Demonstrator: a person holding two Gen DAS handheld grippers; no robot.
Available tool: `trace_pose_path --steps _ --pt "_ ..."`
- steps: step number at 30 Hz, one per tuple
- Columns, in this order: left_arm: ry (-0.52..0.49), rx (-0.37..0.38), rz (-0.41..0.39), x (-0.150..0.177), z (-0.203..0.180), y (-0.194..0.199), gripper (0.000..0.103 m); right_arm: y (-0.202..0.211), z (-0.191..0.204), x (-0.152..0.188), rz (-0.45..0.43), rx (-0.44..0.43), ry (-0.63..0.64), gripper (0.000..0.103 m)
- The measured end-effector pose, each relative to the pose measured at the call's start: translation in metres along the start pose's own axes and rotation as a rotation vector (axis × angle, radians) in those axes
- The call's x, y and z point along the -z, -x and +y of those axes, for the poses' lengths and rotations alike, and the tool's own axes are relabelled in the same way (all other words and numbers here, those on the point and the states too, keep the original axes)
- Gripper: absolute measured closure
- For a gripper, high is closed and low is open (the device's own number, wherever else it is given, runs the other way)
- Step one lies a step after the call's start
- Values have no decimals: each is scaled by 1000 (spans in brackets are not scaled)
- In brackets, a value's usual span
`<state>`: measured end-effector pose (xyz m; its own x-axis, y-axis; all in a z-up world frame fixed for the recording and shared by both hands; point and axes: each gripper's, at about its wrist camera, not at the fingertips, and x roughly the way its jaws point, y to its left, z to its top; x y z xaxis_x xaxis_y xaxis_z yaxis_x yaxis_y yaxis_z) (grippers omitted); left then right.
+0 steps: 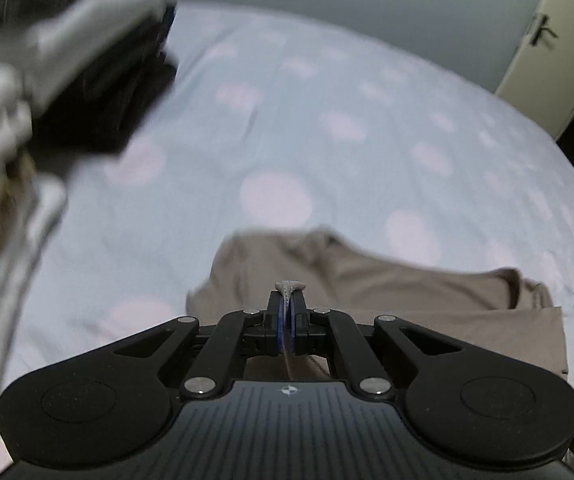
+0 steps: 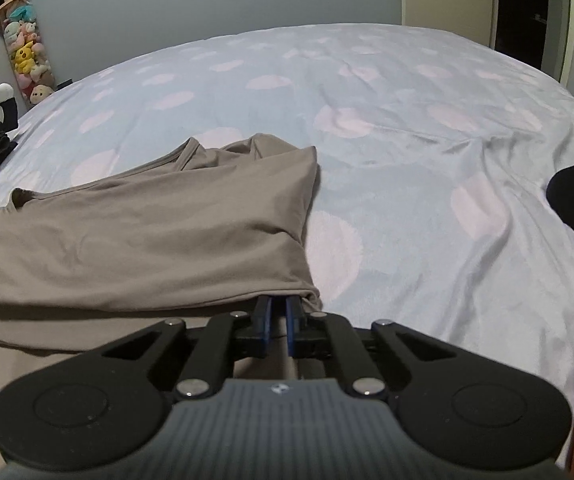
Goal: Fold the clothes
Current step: 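Grasp the shirt hem with both grippers and pull it straight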
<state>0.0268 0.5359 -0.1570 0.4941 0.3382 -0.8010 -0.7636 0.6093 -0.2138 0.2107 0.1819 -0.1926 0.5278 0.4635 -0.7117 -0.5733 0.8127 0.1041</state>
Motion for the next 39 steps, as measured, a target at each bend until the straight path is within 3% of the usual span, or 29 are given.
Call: trace_pose_path --steps 3,8,13,17,18,21,22,29,34,39 --pt "42 -5 1 8 11 1 94 -1 0 0 2 -4 4 94" --pt "-5 -30 -77 25 6 30 74 -1 2 0 2 -3 6 89" --pt "-206 -2 -118 54 -33 42 47 0 2 0 5 -9 -4 88" --pt "-339 -91 -80 76 -61 20 51 0 2 -1 5 -12 -10 88" --pt "-356 -111 -69 79 -65 15 57 0 1 -1 6 -16 -18 88" --pt "-304 -157 -39 78 -56 6 94 0 -2 -1 12 -30 -38 88" --pt "-285 -166 -32 77 -52 4 98 1 -3 -2 13 -34 -41 88" --pt "-116 -104 -22 76 -14 31 98 1 -5 -3 24 -39 -55 88" --pt "-51 -148 -2 84 9 31 98 2 -6 -1 19 -42 -43 88" --pt "-9 -136 -30 87 28 55 97 10 -16 -1 25 -85 -92 88"
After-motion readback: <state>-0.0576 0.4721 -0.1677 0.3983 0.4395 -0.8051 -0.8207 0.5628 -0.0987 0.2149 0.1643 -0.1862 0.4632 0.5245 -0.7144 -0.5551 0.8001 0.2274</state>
